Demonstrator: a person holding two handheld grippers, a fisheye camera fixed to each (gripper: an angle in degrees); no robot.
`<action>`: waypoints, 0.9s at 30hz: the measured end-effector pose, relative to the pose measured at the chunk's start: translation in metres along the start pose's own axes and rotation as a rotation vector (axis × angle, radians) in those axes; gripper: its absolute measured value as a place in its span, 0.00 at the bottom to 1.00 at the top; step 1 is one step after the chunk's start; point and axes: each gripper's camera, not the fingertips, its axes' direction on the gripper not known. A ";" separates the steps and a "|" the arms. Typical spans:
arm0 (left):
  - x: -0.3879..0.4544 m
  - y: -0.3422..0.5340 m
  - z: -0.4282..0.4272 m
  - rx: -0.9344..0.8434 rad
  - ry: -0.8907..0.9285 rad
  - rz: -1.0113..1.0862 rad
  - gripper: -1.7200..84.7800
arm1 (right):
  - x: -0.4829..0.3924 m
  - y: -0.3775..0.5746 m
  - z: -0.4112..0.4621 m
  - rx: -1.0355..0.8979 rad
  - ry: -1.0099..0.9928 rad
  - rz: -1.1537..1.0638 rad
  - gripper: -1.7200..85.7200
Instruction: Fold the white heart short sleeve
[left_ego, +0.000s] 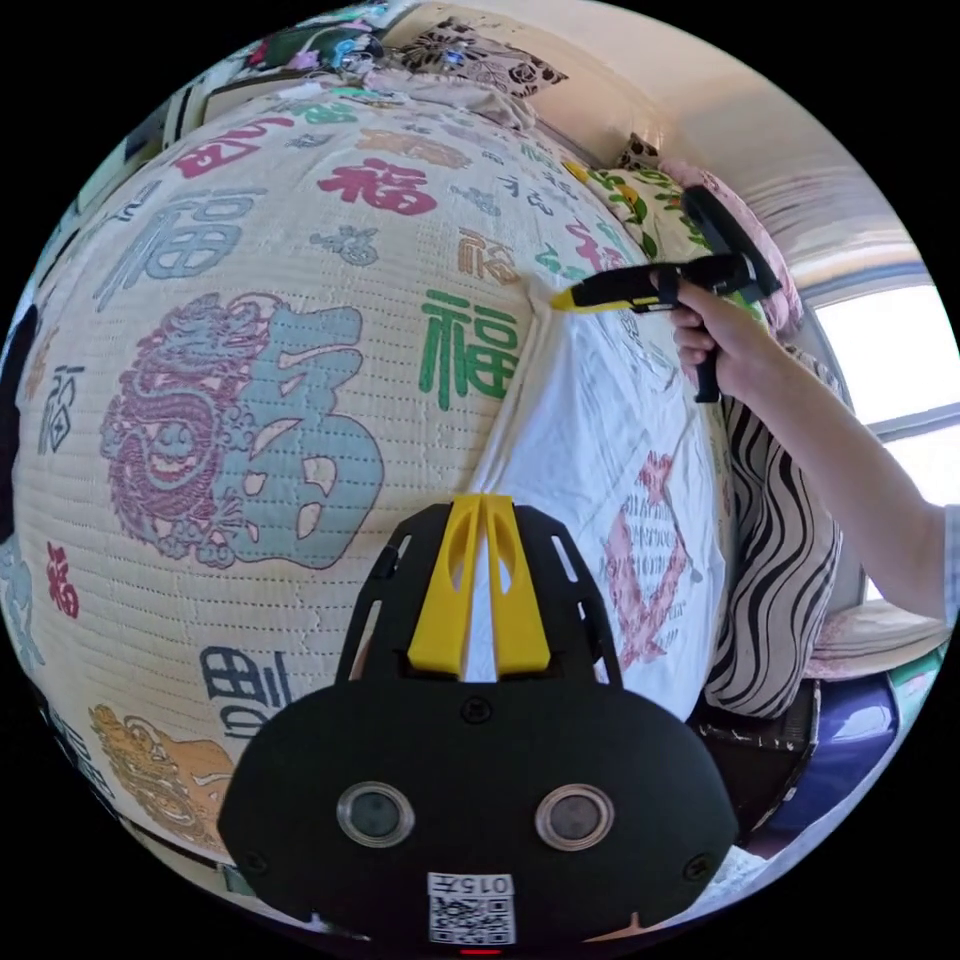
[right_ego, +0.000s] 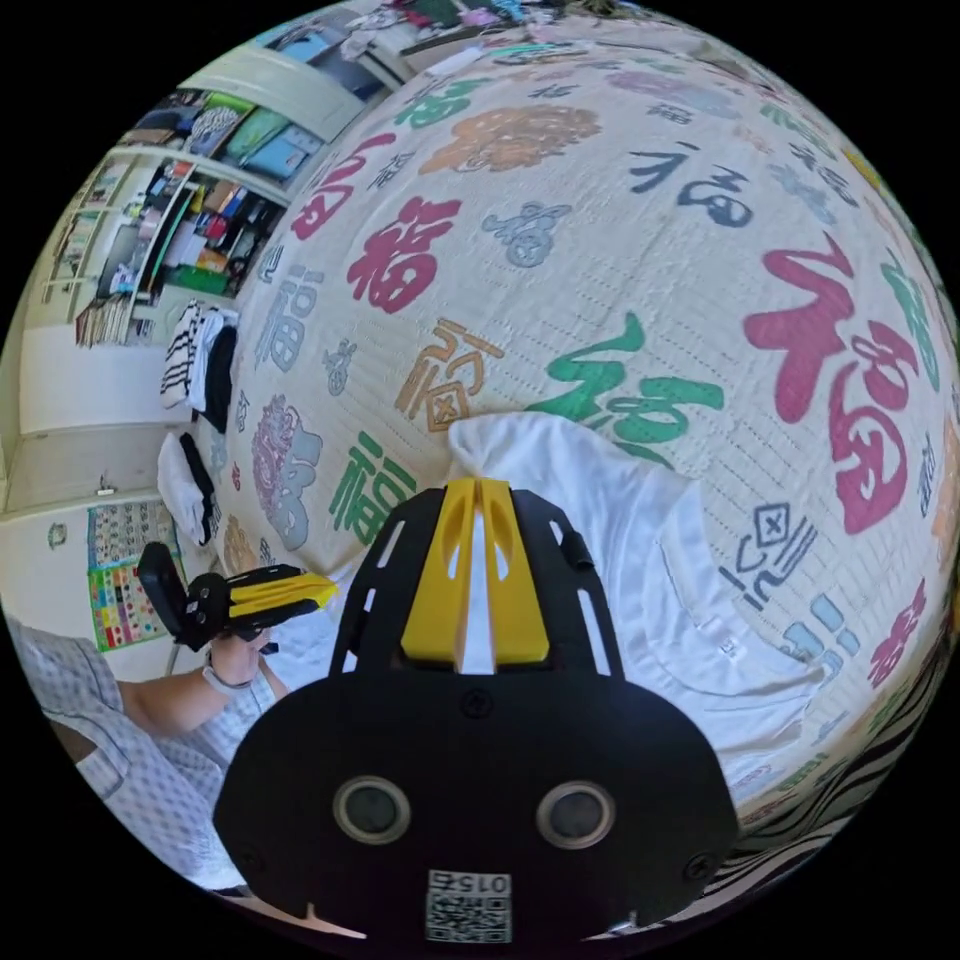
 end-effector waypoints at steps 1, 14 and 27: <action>-0.003 -0.001 -0.006 0.034 -0.025 -0.005 0.01 | 0.007 0.005 -0.007 0.024 0.010 0.035 0.01; -0.012 -0.028 -0.039 -0.007 0.069 0.066 0.09 | 0.001 -0.005 -0.057 -0.014 -0.094 0.019 0.10; -0.017 -0.030 0.008 -0.065 0.225 -0.175 0.10 | -0.007 0.080 -0.053 -0.218 -0.018 0.038 0.09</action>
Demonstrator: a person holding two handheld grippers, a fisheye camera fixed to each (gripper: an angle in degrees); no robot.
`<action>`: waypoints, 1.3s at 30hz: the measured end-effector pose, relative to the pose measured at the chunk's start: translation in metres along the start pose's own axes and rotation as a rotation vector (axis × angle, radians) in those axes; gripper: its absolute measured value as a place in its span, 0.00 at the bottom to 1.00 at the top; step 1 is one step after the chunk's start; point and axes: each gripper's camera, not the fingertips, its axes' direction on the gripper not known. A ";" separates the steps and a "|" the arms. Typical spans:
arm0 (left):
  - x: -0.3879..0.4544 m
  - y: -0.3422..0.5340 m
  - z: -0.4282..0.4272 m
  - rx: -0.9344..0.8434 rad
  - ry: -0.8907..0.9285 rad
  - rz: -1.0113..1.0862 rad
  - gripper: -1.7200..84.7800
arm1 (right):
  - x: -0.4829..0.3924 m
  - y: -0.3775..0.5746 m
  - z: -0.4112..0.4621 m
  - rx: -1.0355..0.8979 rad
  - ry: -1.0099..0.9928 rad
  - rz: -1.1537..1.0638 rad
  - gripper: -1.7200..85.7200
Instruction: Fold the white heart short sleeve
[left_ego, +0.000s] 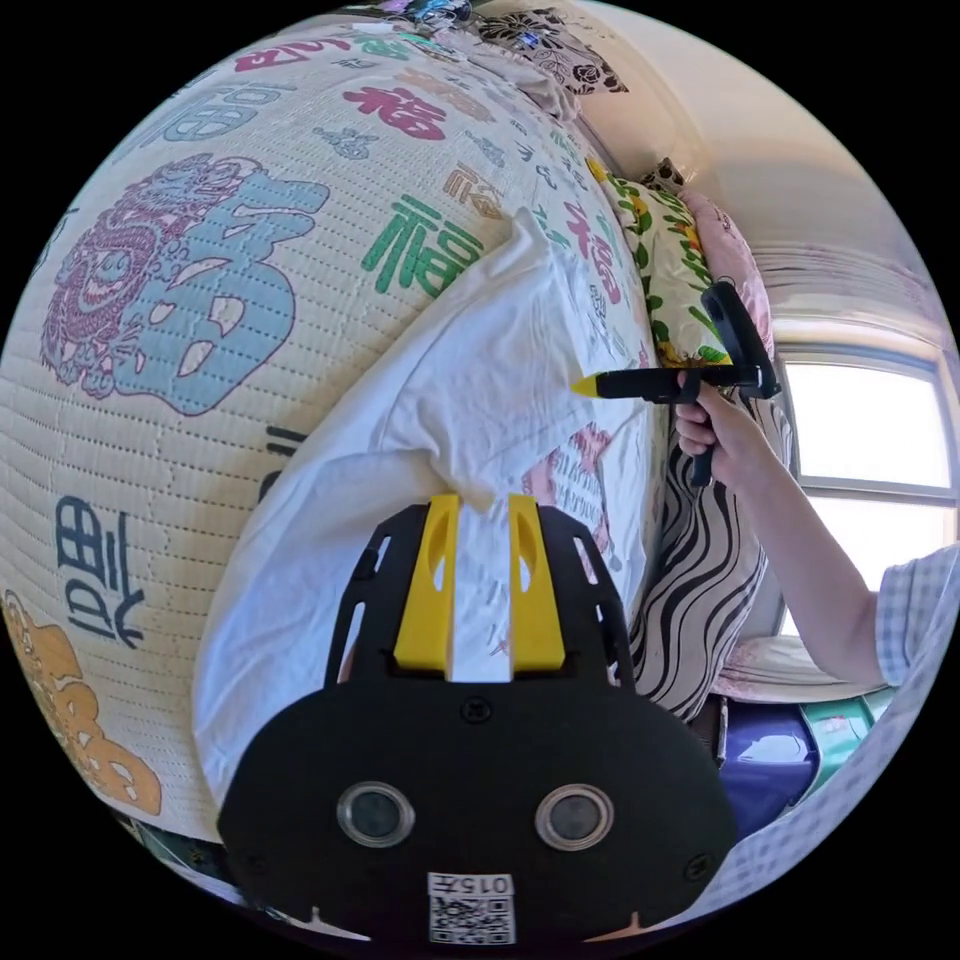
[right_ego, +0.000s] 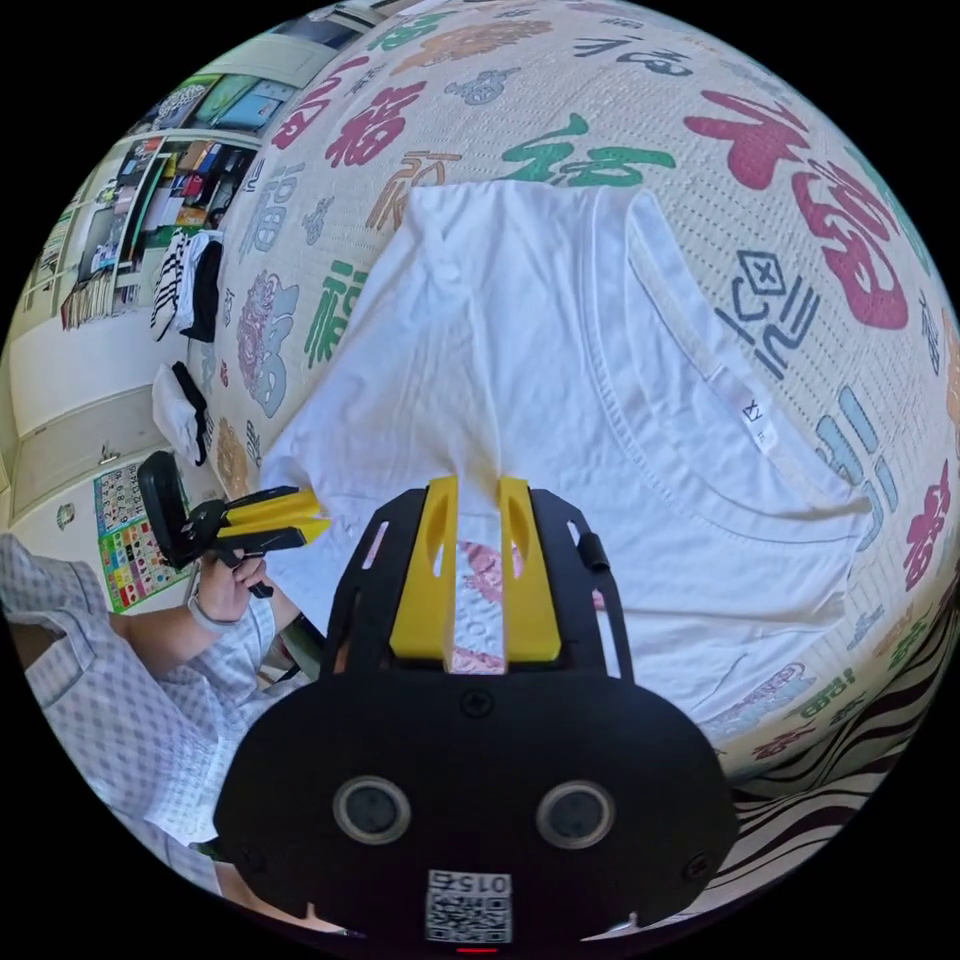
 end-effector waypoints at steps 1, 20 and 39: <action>0.001 -0.004 0.002 0.001 -0.010 0.001 0.09 | -0.002 0.003 0.000 0.011 0.001 0.002 0.08; 0.014 -0.013 -0.006 -0.050 -0.051 0.109 0.03 | -0.031 0.039 -0.045 0.140 0.038 0.021 0.08; -0.025 -0.077 0.015 0.056 -0.125 0.160 0.01 | -0.080 -0.032 -0.048 0.244 0.179 0.084 0.01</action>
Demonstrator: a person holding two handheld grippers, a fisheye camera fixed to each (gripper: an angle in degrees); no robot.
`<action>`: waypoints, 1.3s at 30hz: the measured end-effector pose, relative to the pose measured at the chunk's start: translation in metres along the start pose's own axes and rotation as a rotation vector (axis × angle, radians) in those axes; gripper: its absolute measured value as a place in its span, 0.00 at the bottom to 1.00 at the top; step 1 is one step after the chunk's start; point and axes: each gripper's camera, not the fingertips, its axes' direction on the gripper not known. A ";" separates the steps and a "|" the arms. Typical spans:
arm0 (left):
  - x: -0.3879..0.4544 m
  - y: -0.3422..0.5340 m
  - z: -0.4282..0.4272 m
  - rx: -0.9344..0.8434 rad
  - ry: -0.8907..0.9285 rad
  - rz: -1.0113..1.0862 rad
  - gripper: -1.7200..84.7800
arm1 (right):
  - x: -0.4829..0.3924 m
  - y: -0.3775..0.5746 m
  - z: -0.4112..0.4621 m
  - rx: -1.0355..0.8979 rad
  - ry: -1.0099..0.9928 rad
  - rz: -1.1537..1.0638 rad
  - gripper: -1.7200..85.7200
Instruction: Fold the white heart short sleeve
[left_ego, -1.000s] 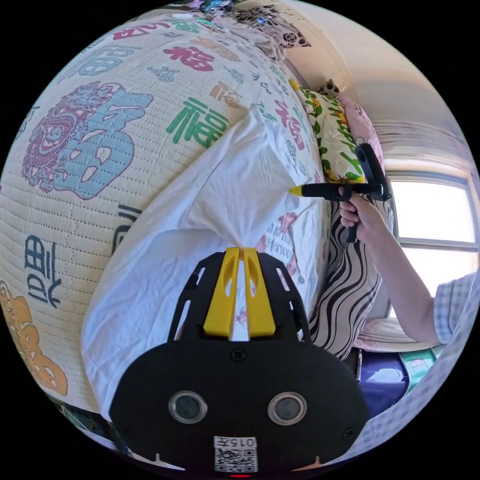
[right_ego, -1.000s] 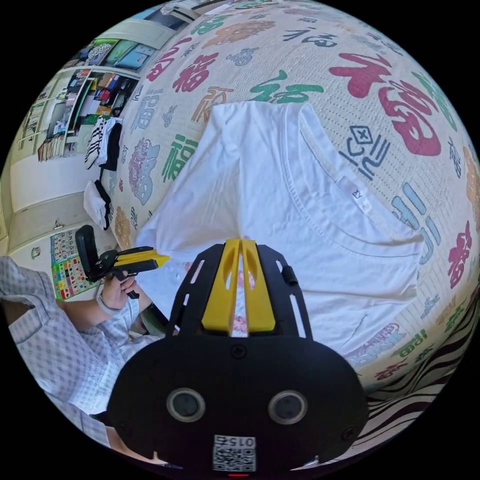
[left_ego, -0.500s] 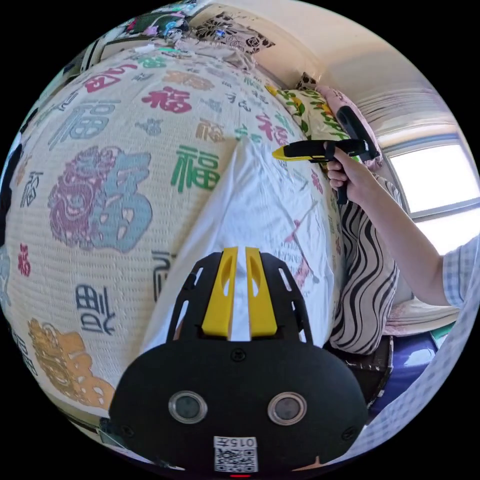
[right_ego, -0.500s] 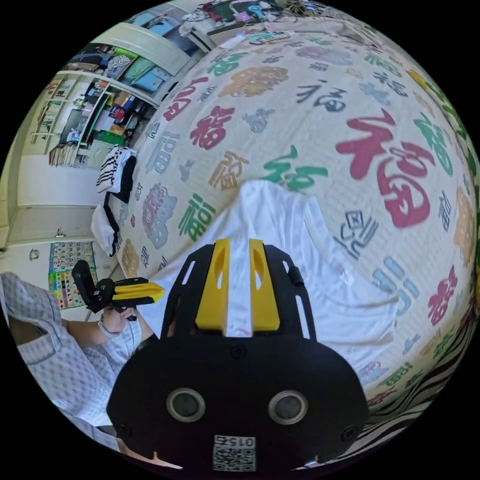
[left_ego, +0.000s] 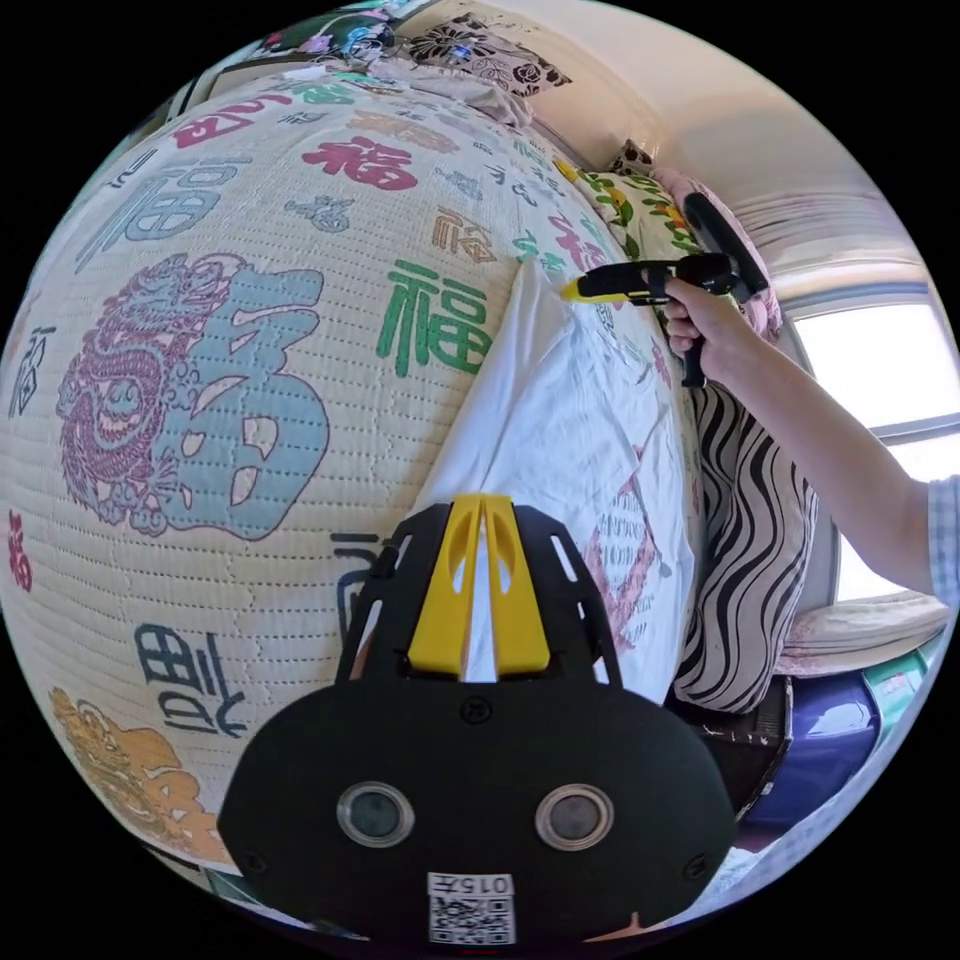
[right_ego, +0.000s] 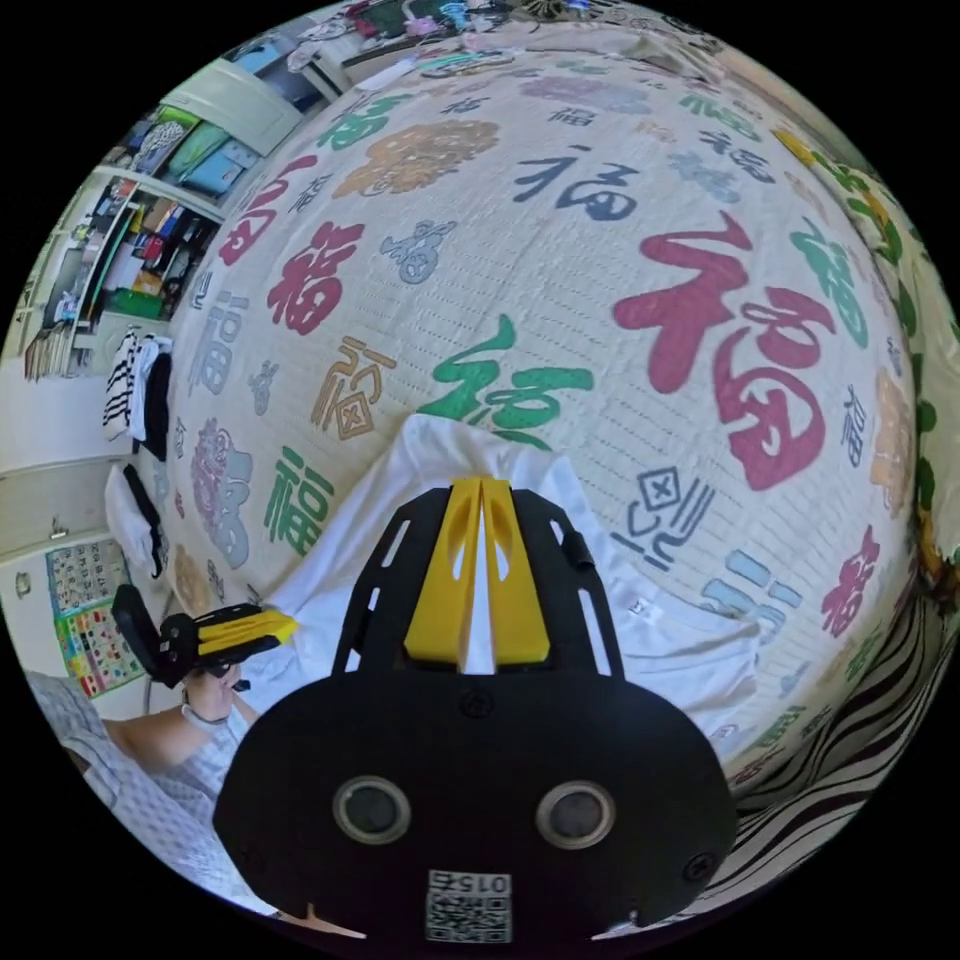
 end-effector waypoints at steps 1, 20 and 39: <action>0.000 -0.003 -0.002 -0.003 -0.005 0.006 0.02 | 0.003 0.007 -0.005 0.009 -0.015 0.012 0.01; 0.026 -0.213 0.092 -0.069 0.084 0.232 0.02 | -0.004 0.001 -0.026 -0.120 -0.042 -0.247 0.05; 0.046 -0.179 0.088 0.020 0.031 0.468 0.12 | 0.036 0.152 -0.092 0.151 -0.006 -0.022 0.09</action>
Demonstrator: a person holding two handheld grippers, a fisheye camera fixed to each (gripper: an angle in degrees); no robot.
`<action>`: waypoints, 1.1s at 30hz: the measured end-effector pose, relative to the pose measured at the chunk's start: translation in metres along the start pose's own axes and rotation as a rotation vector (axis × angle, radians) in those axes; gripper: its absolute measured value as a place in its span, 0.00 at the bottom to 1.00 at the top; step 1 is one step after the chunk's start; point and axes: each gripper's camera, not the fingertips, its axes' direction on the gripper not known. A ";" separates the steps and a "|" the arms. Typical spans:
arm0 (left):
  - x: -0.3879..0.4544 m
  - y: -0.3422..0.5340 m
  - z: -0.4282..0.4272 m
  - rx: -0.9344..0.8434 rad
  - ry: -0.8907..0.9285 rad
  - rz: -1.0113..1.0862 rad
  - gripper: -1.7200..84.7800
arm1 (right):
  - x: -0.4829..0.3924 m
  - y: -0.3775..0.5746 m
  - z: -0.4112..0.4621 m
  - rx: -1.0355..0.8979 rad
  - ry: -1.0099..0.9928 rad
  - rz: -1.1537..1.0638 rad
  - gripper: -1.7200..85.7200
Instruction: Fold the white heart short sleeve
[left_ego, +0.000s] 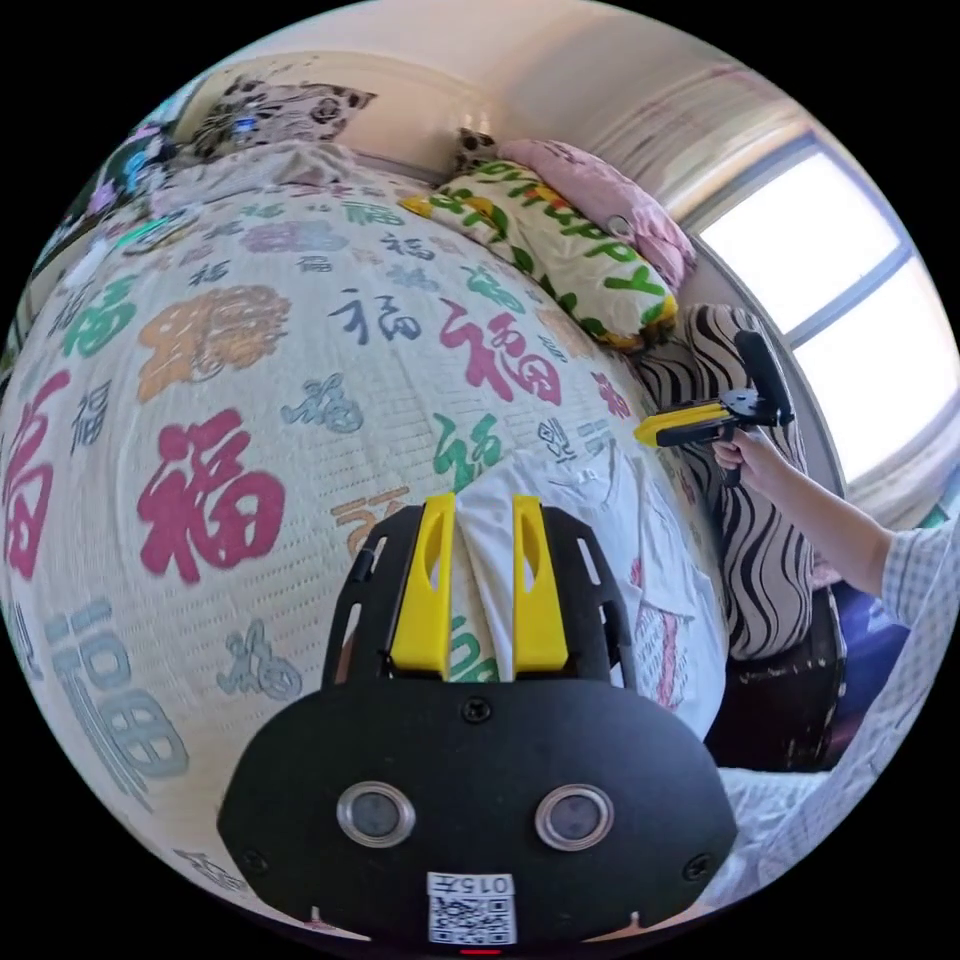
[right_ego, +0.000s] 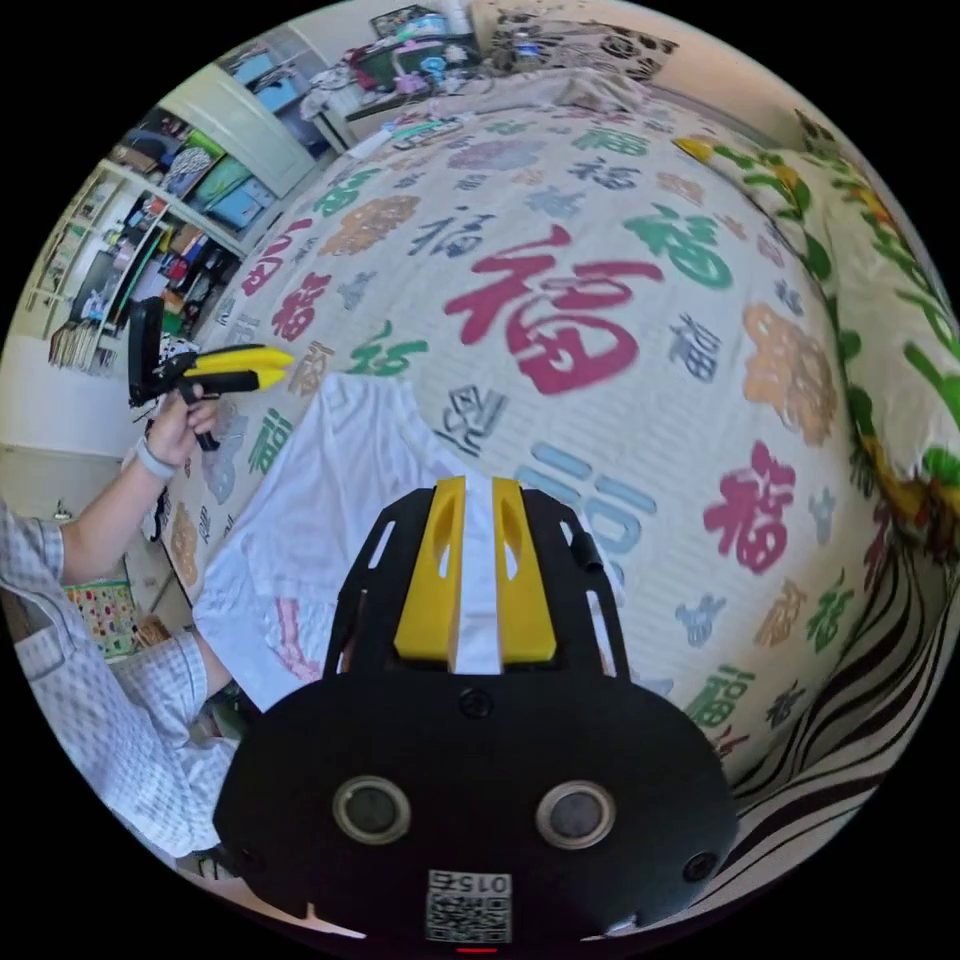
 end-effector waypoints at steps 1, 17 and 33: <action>0.005 -0.012 0.010 -0.040 0.022 0.053 0.13 | 0.015 0.020 -0.001 -0.015 -0.009 0.051 0.10; 0.063 -0.066 0.159 -0.594 -0.126 0.352 0.09 | 0.056 0.059 0.061 -0.231 0.018 0.070 0.09; 0.089 -0.075 0.166 -0.568 -0.236 0.278 0.01 | 0.077 0.083 0.067 -0.278 0.111 0.056 0.01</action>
